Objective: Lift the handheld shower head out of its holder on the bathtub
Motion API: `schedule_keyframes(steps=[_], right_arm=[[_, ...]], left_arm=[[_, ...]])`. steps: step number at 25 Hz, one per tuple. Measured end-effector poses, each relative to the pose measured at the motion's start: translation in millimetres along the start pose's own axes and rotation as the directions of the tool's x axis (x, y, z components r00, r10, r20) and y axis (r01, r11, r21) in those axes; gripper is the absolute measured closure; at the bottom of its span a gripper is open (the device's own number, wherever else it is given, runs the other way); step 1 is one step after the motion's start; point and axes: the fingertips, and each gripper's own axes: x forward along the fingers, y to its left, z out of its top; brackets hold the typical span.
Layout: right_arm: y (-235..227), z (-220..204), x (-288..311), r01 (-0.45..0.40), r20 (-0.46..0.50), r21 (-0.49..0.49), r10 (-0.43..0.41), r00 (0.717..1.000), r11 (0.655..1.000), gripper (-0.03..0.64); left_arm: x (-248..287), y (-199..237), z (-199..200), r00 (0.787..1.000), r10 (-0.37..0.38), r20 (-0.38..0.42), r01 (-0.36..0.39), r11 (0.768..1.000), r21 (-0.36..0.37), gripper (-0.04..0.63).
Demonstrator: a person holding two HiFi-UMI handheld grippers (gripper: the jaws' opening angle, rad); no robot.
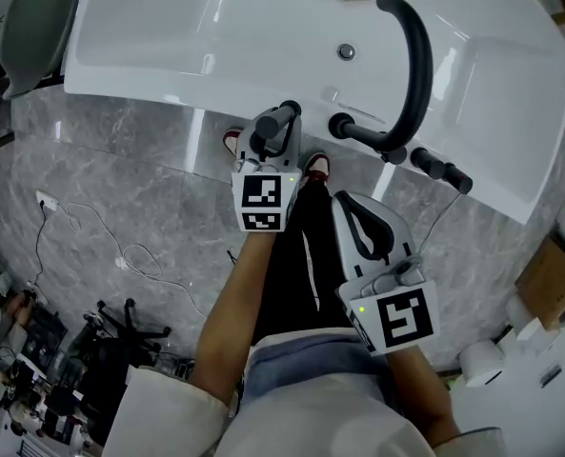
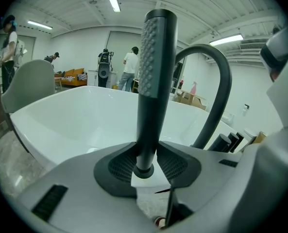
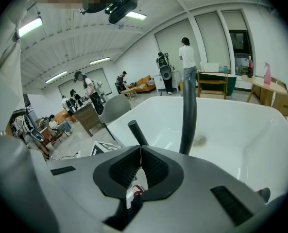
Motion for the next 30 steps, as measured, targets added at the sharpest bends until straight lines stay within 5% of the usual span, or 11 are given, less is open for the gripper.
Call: schedule_keyframes(steps=[30], right_arm=[[8,97,-114,-0.009,0.218,-0.047,0.019,0.976,0.999,0.597]], left_arm=[[-132,-58,120,0.993,-0.019,0.119,0.016,0.999,0.030,0.457]])
